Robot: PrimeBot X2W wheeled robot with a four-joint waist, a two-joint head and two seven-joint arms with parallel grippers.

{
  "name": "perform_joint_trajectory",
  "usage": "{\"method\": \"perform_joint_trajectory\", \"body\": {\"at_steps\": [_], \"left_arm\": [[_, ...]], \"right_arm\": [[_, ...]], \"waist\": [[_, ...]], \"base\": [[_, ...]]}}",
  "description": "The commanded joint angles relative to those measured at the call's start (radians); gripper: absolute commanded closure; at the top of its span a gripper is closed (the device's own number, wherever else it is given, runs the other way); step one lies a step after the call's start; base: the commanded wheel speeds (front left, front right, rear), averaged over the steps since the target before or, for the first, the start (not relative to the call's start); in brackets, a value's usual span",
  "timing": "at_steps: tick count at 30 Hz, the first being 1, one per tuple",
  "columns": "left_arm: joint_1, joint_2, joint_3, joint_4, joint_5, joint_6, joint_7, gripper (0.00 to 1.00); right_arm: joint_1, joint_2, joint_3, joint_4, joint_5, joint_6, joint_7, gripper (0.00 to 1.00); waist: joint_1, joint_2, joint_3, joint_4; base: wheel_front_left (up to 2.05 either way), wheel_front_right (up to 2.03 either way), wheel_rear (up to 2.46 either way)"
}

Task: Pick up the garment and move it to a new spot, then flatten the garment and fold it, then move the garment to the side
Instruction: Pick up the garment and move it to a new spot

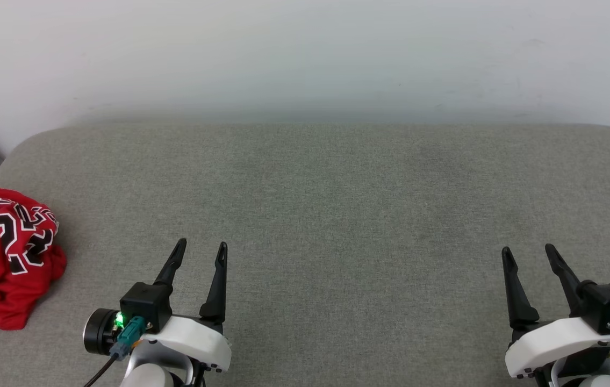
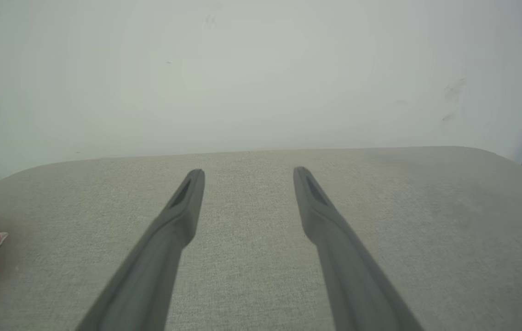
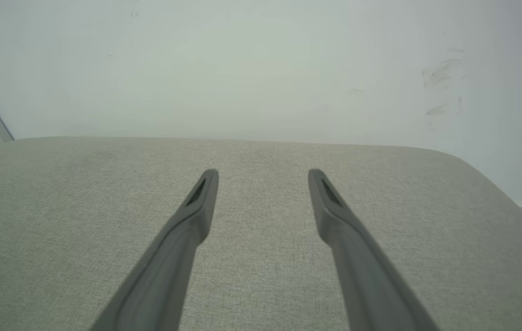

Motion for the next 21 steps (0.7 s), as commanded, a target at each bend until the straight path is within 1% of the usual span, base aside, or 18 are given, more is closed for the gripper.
{"method": "perform_joint_trajectory", "body": {"at_steps": [1,7,11,16,21], "left_arm": [[-0.002,-0.002,0.0,0.002,-0.004,0.002,-0.003,0.0],[-0.007,-0.003,-0.005,0.005,0.005,0.008,-0.003,0.0],[-0.02,-0.004,-0.009,0.008,0.014,0.01,-0.003,0.0],[-0.034,-0.003,-0.011,0.012,0.018,0.011,-0.003,0.0],[-0.049,-0.001,-0.005,0.013,0.021,0.014,-0.003,0.0]], "right_arm": [[-0.01,0.002,0.0,0.004,0.006,-0.001,-0.007,0.0],[-0.013,0.002,-0.002,0.011,0.01,-0.001,-0.011,0.0],[-0.01,0.002,-0.007,0.01,0.005,-0.001,-0.013,0.0],[-0.009,0.003,-0.001,-0.001,-0.001,-0.001,-0.008,0.0],[-0.018,0.002,0.014,-0.016,-0.005,-0.001,0.001,0.0]], "waist": [[0.0,0.0,0.0,0.001],[0.0,0.0,0.002,0.011],[0.0,0.0,0.002,0.035],[0.0,0.0,0.009,0.11],[0.0,0.0,0.02,0.218]], "base": [[0.0,0.0,0.0],[0.0,0.0,0.0],[0.0,0.0,0.0],[0.0,0.0,0.0],[0.0,0.0,0.0]]}}
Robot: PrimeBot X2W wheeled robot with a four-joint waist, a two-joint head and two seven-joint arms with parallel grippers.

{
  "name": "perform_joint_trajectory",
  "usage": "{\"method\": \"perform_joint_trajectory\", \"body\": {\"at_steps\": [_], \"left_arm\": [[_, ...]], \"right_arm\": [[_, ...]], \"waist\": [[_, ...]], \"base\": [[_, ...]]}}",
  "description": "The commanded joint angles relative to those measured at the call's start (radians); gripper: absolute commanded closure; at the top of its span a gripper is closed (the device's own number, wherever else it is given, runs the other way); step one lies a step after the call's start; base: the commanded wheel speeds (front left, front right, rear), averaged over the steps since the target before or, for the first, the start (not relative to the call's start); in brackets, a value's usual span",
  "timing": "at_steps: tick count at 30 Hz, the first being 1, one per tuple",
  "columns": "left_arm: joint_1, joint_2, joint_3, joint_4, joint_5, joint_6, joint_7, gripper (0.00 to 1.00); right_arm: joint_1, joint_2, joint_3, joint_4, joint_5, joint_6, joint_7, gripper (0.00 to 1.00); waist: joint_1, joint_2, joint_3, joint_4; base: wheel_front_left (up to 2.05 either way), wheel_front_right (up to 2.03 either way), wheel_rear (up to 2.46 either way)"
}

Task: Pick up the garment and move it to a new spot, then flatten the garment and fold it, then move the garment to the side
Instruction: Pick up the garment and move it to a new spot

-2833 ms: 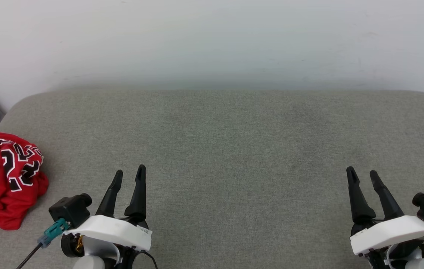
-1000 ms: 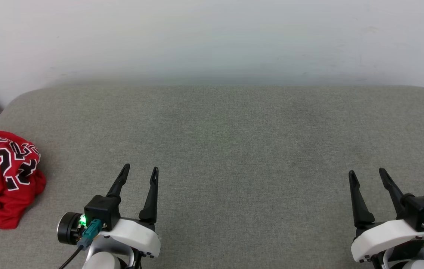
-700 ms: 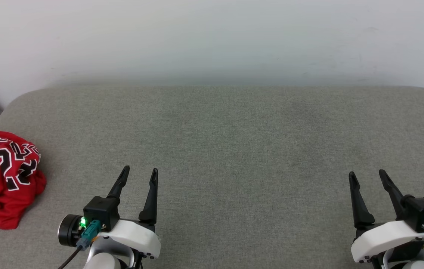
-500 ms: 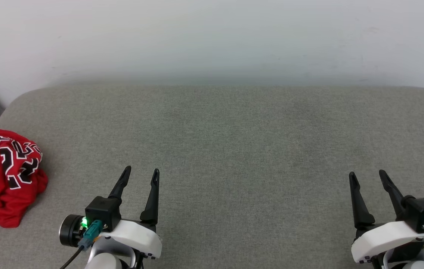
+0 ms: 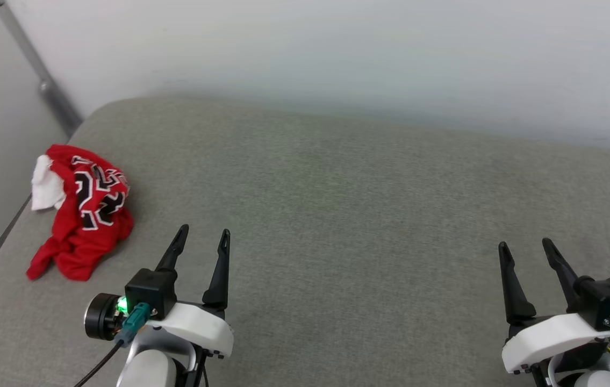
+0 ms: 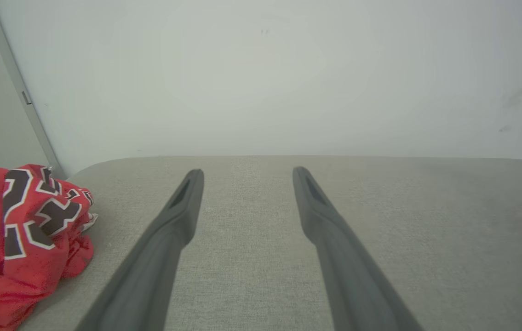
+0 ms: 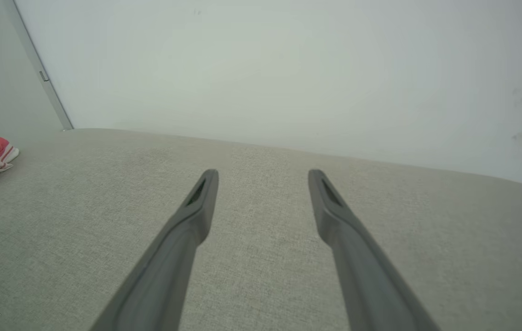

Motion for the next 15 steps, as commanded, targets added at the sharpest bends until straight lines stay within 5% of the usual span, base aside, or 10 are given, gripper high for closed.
{"method": "perform_joint_trajectory", "body": {"at_steps": [1,15], "left_arm": [[-0.016,0.002,0.007,0.0,0.003,0.005,-0.002,0.0],[-0.018,0.009,0.065,-0.01,-0.009,0.013,-0.002,0.0]], "right_arm": [[-0.018,0.002,0.006,-0.01,-0.006,-0.001,0.004,0.0],[-0.038,0.002,0.057,-0.044,-0.023,-0.001,0.025,0.0]], "waist": [[0.0,0.0,0.012,0.091],[0.0,0.0,0.027,0.309]], "base": [[0.0,0.0,0.0],[0.0,0.0,0.0]]}}
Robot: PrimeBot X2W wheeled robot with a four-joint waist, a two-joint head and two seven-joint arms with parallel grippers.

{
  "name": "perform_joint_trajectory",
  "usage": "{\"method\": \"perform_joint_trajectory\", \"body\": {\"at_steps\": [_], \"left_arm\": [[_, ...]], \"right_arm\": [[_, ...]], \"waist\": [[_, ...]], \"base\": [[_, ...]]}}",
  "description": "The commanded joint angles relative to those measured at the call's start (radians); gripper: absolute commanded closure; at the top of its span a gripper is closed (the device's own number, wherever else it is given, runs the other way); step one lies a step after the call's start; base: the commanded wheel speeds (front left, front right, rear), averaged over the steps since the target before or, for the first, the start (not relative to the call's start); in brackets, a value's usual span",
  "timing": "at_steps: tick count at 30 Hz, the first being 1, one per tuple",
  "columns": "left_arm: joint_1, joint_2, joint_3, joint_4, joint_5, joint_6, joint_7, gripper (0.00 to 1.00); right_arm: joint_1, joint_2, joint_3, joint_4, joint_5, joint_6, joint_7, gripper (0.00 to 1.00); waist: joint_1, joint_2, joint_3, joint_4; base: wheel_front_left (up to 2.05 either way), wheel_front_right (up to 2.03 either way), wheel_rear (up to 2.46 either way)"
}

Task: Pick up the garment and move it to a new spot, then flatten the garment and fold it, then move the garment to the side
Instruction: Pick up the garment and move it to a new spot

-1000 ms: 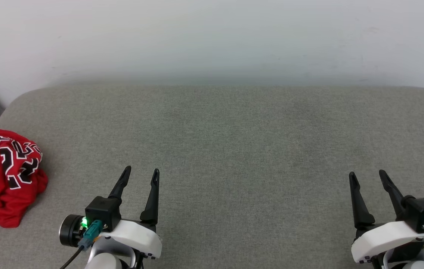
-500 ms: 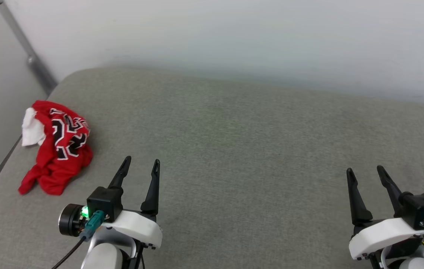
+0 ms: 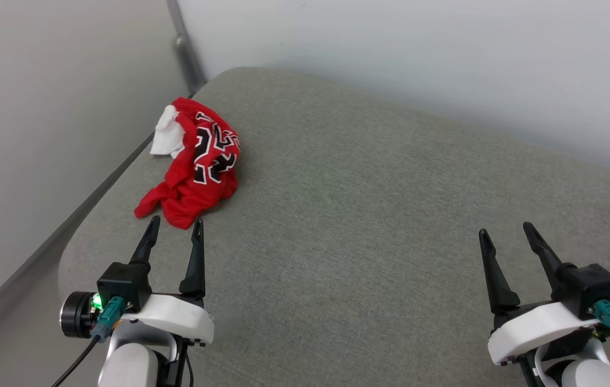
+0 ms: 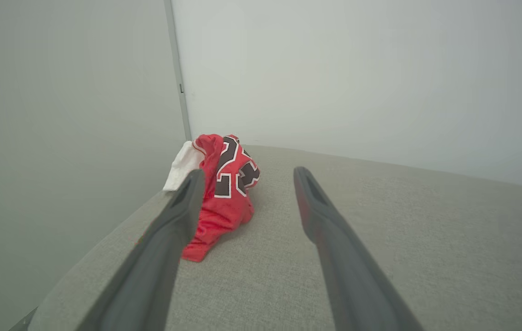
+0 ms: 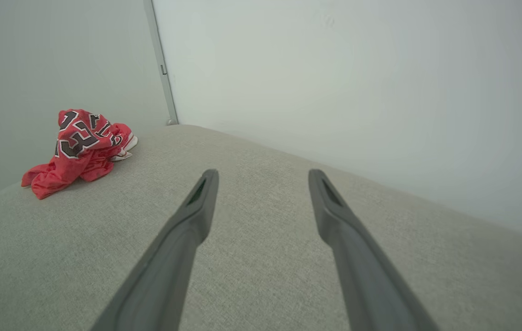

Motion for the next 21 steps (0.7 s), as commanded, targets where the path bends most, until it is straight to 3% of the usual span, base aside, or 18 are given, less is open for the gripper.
{"method": "perform_joint_trajectory", "body": {"at_steps": [1,13,17,21], "left_arm": [[0.004,0.001,0.004,-0.005,-0.003,0.004,-0.003,0.0],[-0.031,0.0,0.035,-0.02,0.002,0.002,-0.003,0.0],[-0.111,0.004,0.038,0.01,-0.029,-0.009,-0.003,0.0],[-0.257,0.047,0.044,0.064,-0.078,-0.02,0.013,0.0]], "right_arm": [[-0.007,0.002,0.0,-0.007,-0.005,-0.001,0.002,0.0],[-0.022,0.002,0.014,-0.033,-0.02,-0.001,0.018,0.0],[-0.046,0.002,0.019,-0.062,-0.041,-0.001,0.039,0.0],[-0.091,0.001,0.027,-0.105,-0.071,-0.001,0.066,0.0]], "waist": [[0.0,0.0,0.007,0.036],[0.0,0.0,0.035,0.055],[0.0,0.0,0.085,0.034],[0.0,0.0,0.168,-0.004]], "base": [[0.0,0.0,0.0],[0.0,0.0,0.0],[0.0,0.0,0.0],[0.0,0.0,0.0]]}}
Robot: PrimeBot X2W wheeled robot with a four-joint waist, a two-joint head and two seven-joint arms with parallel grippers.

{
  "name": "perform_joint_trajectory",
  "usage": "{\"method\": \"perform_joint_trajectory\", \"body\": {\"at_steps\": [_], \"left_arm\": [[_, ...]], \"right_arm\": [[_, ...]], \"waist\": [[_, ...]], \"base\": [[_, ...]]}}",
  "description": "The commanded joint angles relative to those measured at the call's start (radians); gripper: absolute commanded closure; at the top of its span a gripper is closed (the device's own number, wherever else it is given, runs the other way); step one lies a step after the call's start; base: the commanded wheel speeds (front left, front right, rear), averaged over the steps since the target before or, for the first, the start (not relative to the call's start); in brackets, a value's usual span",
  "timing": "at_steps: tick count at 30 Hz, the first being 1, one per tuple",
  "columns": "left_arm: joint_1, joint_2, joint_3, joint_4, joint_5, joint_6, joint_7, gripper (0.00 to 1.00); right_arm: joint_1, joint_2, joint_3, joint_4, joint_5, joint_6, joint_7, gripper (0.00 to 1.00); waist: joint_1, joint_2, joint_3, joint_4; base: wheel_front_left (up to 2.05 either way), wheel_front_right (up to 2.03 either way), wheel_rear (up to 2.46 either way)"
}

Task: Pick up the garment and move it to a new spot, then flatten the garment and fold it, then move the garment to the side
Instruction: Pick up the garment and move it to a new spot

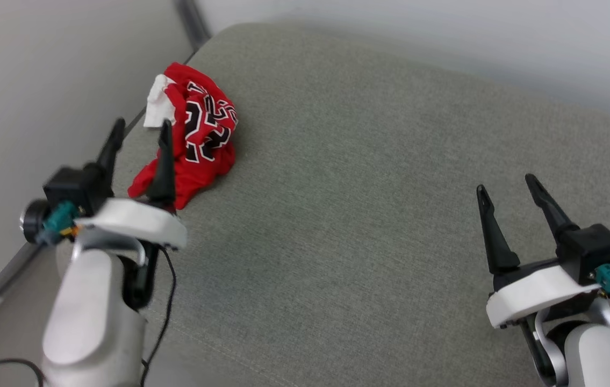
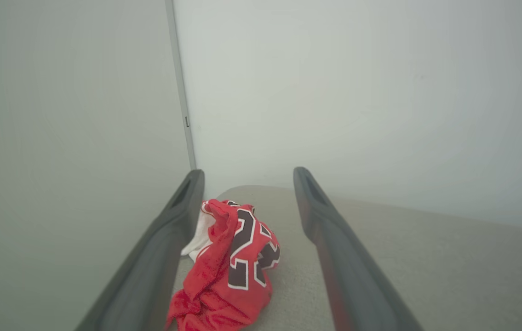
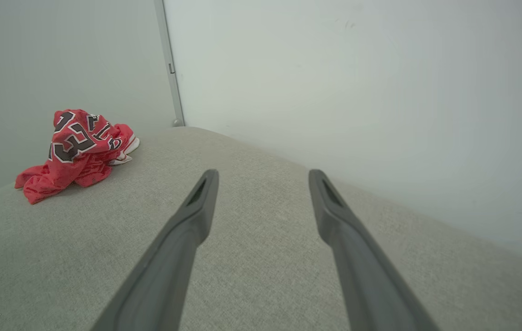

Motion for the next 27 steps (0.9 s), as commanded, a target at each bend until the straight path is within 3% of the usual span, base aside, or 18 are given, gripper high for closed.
{"method": "perform_joint_trajectory", "body": {"at_steps": [1,5,9,17,23,27], "left_arm": [[-0.055,0.026,0.006,0.018,-0.014,-0.004,0.022,0.0],[-0.203,0.104,0.01,0.083,-0.075,-0.008,0.137,0.0],[-0.31,0.197,-0.021,0.157,-0.166,-0.01,0.322,0.0],[-0.365,0.392,-0.092,0.311,-0.408,-0.009,0.692,0.0],[-0.37,0.446,-0.106,0.398,-0.503,-0.009,0.804,0.0],[-0.378,0.433,-0.096,0.474,-0.53,-0.004,0.816,0.0]], "right_arm": [[-0.03,0.001,0.003,-0.012,-0.007,-0.001,0.007,0.0],[-0.069,-0.008,0.004,-0.04,-0.022,-0.001,0.015,0.0],[-0.103,-0.015,0.009,-0.06,-0.03,-0.001,0.024,0.0],[-0.159,-0.018,0.015,-0.06,-0.023,-0.001,0.014,0.0],[-0.189,-0.019,0.022,-0.042,-0.019,-0.001,0.0,0.0],[-0.203,-0.018,0.032,-0.026,-0.014,-0.001,-0.003,0.0]], "waist": [[-0.0001,0.0,0.072,-0.045],[-0.0001,0.0,0.155,-0.094],[-0.0001,0.0,0.233,-0.143],[-0.0001,0.0,0.35,-0.216],[-0.0001,0.0,0.388,-0.242],[-0.0001,0.0,0.387,-0.252]], "base": [[0.0,0.0,0.0],[0.0,0.0,0.0],[0.0,0.0,0.0],[0.0,0.0,0.0],[0.0,0.0,0.0],[0.0,0.0,0.0]]}}
